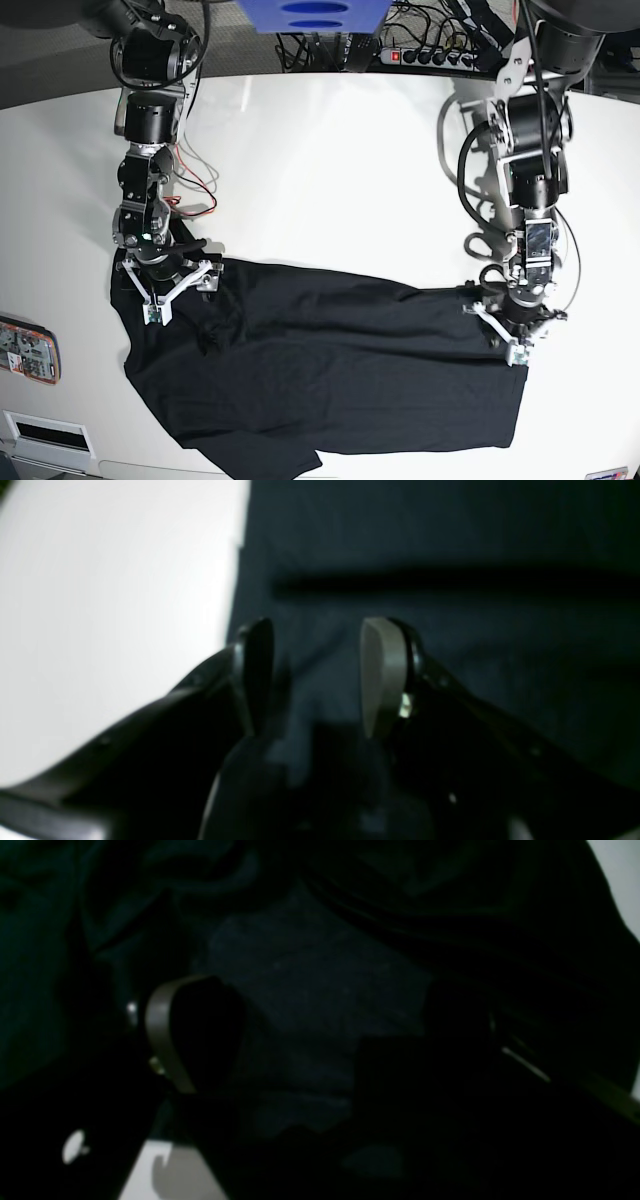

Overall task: Fold the T-shirt properly
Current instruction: 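Regrip the folded shirt edge with both grippers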

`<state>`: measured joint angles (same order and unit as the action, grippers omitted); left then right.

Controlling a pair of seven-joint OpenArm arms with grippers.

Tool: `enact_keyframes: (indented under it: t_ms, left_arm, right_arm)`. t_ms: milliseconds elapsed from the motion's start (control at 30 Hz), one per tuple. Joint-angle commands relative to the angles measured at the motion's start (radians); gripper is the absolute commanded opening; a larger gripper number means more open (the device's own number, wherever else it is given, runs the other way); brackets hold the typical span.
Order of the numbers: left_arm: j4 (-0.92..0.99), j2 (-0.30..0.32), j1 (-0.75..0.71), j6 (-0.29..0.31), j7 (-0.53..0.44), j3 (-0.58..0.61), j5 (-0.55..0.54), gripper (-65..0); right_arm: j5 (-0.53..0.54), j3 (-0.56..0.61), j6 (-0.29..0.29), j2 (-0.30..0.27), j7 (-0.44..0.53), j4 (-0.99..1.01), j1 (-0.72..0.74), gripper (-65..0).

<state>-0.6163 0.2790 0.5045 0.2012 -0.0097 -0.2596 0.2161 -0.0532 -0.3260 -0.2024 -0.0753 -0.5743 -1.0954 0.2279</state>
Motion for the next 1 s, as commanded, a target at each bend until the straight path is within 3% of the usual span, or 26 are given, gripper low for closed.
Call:
enact_keyframes:
  t_ms: [0, 233, 467, 833, 900, 967]
  left_arm:
    - [0.011, 0.009, 0.042, -0.006, -0.023, 0.006, -0.002, -37.7]
    - [0.068, 0.009, 0.072, -0.006, -0.016, 0.006, 0.007, -37.7]
    - [0.086, 0.027, 0.069, -0.006, 0.184, 0.006, -0.002, -37.8]
    - [0.088, 0.047, 0.004, -0.006, 0.250, 0.007, 0.009, -38.2]
    - [0.088, 0.047, -0.007, -0.006, 0.262, 0.007, 0.012, -41.7]
    - [0.088, 0.047, -0.008, -0.006, 0.273, 0.007, 0.039, -49.3]
  right_arm:
    - [0.006, 0.001, -0.004, -0.005, -0.019, -0.002, 0.014, -5.4]
    - [0.006, 0.001, -0.004, -0.005, -0.020, -0.002, 0.014, -5.4]
    - [0.005, 0.003, -0.004, -0.010, -0.022, 0.014, 0.014, -5.4]
    - [-0.037, 0.003, -0.004, -0.011, -0.002, 0.163, 0.012, -5.4]
    - [-0.101, 0.003, -0.004, -0.010, -0.006, 0.165, 0.012, -5.4]
    - [-0.179, 0.003, -0.004, -0.010, -0.048, 0.159, 0.014, -5.4]
